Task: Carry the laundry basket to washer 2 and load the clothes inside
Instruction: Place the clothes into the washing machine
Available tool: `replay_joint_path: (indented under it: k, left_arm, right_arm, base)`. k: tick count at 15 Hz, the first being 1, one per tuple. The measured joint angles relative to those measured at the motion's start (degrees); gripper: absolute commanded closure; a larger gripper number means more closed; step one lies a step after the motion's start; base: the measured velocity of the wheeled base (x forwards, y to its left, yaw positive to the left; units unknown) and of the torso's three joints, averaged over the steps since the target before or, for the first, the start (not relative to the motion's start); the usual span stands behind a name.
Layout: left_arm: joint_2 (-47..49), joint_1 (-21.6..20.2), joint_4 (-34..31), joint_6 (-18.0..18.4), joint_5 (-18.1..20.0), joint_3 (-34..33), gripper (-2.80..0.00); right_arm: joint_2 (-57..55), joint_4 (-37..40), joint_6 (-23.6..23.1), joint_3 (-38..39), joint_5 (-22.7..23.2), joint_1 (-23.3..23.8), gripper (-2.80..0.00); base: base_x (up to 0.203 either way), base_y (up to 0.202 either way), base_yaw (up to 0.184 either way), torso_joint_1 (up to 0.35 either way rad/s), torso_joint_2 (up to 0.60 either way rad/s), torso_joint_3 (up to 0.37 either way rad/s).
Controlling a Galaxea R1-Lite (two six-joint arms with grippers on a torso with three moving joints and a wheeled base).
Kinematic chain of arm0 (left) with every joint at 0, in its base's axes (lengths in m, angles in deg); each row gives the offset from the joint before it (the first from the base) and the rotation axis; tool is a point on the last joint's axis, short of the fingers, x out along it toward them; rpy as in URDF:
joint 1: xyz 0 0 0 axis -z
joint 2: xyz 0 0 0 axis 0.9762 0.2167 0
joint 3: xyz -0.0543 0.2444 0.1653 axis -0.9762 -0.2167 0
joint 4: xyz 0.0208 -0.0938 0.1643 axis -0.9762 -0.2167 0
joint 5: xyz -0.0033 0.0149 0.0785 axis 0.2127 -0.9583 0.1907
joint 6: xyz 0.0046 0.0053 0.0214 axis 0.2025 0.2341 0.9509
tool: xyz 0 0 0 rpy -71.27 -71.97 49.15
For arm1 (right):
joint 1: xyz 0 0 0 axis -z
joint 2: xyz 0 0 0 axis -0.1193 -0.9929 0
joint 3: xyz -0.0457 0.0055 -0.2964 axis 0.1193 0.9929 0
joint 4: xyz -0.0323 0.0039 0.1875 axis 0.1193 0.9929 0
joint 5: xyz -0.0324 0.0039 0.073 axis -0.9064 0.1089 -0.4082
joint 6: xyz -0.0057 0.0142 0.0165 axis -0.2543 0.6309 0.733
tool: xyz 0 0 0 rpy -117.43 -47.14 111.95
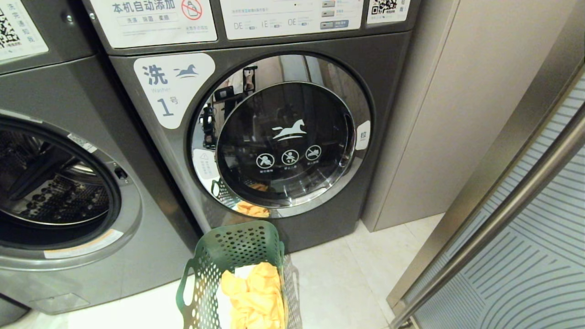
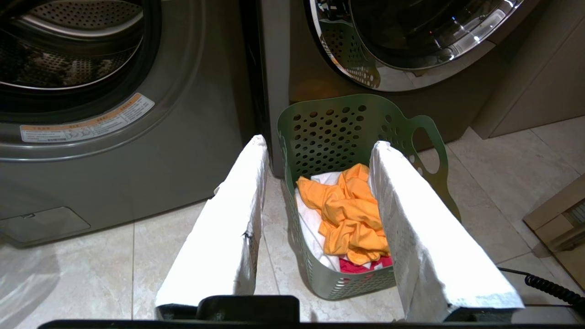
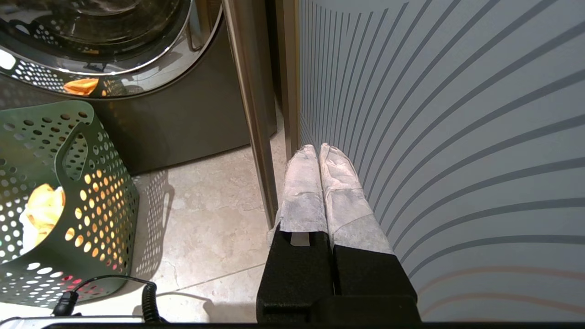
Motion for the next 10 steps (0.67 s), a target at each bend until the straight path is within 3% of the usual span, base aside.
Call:
replay_joint_path:
  k: [10]
  left_arm:
    - [0.0,0.0,0.1,0.18,0.0,0.0,0.0]
  right_arm:
    - [0.0,0.02,-0.05,0.0,0.02,0.02,0.0]
  base:
    - [0.0,0.0,0.0,0.0,0.0,0.0]
